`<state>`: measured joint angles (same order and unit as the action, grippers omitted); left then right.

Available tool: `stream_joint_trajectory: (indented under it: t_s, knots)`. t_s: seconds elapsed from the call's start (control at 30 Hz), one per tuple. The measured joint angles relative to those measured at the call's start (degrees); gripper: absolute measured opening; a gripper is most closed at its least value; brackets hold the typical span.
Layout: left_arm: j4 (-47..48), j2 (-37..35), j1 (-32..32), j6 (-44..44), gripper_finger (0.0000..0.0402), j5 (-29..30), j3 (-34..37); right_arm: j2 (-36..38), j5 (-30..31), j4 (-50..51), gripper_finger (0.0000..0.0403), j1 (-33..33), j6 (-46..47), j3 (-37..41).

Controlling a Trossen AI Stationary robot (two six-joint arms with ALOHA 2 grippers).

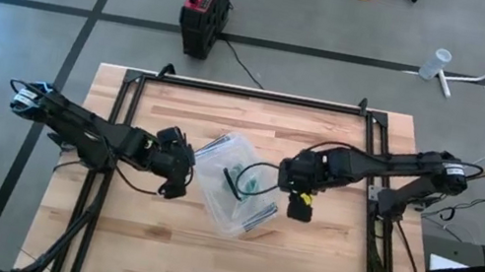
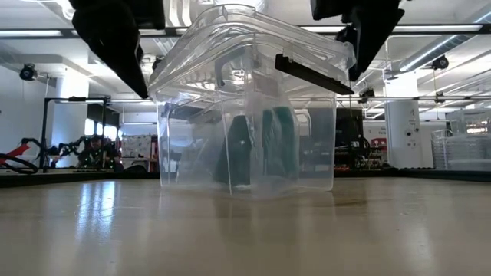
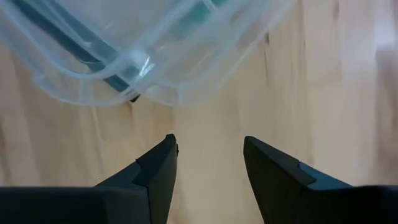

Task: Roll bandage
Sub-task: Close the transparent bin

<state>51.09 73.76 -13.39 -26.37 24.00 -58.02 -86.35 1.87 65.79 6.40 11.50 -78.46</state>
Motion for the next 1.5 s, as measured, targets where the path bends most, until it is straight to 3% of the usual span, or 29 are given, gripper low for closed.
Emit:
stream_joint_trajectory:
  t_s: [0.4,0.6,0.83,1.2,1.33,1.5]
  knots:
    - [7.95,-1.3,0.01,0.53,0.0216,-0.94,-0.15,0.0,-0.59,-7.55,0.0179,12.88,38.89,3.42]
    - [6.96,-3.24,2.14,5.01,0.0214,-0.29,-0.17,-0.53,-0.27,-16.08,0.0179,14.88,47.09,3.5]
    - [1.06,-3.05,4.71,11.14,0.0224,0.28,0.46,-0.96,2.29,-14.02,0.0179,12.11,48.44,3.42]
    - [1.18,-2.99,4.6,10.3,0.0224,-1.04,0.49,0.21,5.43,-9.57,0.0179,6.45,39.86,3.26]
    - [0.9,-2.99,4.6,10.26,0.0216,-1.07,0.49,0.89,9.15,-4.84,0.0179,6.2,38.07,1.25]
    - [1.0,-3.05,4.6,10.57,0.0211,-1.13,0.49,0.96,9.29,-3.93,0.0179,6.85,34.5,0.58]
